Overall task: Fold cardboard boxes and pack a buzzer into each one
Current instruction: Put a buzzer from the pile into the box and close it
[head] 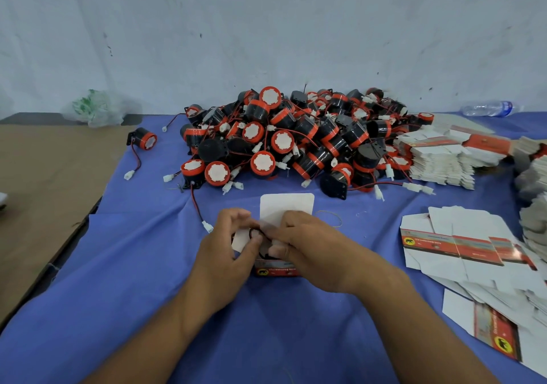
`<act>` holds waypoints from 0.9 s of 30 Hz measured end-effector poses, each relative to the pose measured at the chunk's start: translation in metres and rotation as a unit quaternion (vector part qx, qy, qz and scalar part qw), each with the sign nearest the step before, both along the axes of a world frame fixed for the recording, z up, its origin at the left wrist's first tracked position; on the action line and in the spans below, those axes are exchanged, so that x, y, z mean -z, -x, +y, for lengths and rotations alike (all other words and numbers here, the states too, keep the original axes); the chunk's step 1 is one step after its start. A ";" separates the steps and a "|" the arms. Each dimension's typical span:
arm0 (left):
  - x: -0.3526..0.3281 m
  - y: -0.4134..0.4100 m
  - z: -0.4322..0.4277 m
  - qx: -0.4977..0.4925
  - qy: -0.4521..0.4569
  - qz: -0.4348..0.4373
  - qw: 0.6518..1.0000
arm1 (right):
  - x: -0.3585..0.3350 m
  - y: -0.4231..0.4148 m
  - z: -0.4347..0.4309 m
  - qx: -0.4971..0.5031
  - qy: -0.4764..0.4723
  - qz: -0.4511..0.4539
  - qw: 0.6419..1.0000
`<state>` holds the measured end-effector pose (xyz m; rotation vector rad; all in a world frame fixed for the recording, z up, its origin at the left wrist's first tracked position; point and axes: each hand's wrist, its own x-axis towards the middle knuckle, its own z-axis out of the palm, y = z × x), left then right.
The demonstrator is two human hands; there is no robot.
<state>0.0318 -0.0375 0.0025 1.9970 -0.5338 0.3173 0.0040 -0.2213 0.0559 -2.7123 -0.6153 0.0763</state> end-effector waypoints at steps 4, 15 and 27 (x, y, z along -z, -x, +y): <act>-0.003 0.001 0.000 -0.032 -0.007 -0.035 0.999 | 0.000 0.001 0.002 0.002 -0.018 -0.013 1.000; -0.007 0.001 0.002 -0.098 0.026 0.013 0.995 | 0.011 -0.007 0.004 0.050 -0.109 -0.106 0.987; -0.018 0.006 0.003 0.014 -0.077 0.027 0.997 | 0.005 0.001 0.005 -0.006 -0.085 0.029 0.996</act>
